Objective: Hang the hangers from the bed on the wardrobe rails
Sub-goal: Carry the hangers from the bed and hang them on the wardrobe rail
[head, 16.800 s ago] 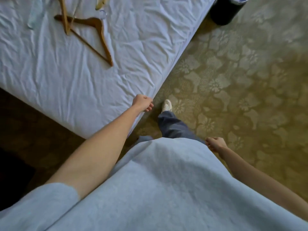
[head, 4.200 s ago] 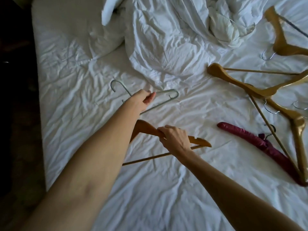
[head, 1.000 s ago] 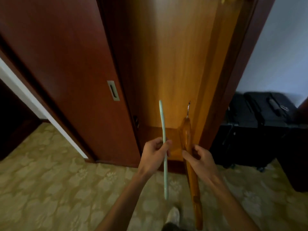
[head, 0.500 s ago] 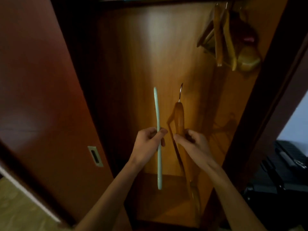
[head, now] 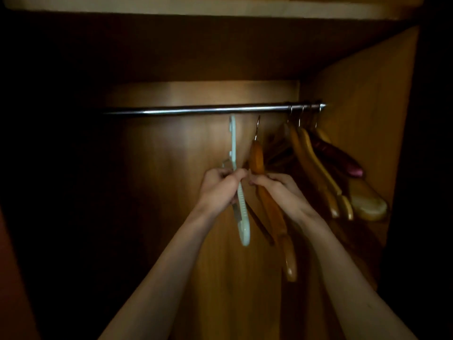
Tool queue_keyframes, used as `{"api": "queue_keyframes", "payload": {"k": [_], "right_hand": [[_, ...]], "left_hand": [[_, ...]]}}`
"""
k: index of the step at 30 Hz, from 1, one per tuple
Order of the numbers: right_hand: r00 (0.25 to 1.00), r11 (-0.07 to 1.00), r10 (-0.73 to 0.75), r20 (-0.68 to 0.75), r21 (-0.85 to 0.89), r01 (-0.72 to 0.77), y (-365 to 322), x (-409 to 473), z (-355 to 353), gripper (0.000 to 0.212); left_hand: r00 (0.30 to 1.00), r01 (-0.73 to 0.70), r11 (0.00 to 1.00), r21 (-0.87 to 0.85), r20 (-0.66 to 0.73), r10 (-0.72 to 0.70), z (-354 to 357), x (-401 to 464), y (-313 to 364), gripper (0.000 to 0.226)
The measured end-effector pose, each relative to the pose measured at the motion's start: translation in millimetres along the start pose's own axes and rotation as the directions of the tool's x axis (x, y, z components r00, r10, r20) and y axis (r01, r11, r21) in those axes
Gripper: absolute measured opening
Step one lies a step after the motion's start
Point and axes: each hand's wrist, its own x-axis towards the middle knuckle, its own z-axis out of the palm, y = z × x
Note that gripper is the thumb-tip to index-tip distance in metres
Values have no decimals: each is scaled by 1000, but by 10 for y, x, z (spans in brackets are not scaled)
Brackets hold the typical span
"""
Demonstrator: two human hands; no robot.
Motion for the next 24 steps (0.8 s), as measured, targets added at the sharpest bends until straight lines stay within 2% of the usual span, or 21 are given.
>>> {"api": "queue_keyframes", "payload": {"k": [6, 11, 15, 18, 24], "right_hand": [[997, 993, -53, -48, -109, 48, -187, 545, -206, 38], [992, 987, -68, -106, -150, 52, -301, 814, -371, 34], [995, 989, -17, -102, -148, 2, -325, 896, -461, 43], [996, 990, -2, -94, -143, -11, -253, 883, -501, 40], [990, 991, 69, -124, -106, -83, -174, 848, -588, 37]], "left_hand": [[994, -59, 996, -63, 90, 64, 141, 639, 245, 34], [992, -97, 993, -63, 80, 102, 340, 1009, 349, 42], [991, -87, 995, -55, 98, 92, 467, 1193, 349, 38], [986, -85, 996, -13, 141, 86, 559, 1258, 306, 29], [983, -55, 999, 3, 175, 53, 804, 1302, 285, 33]]}}
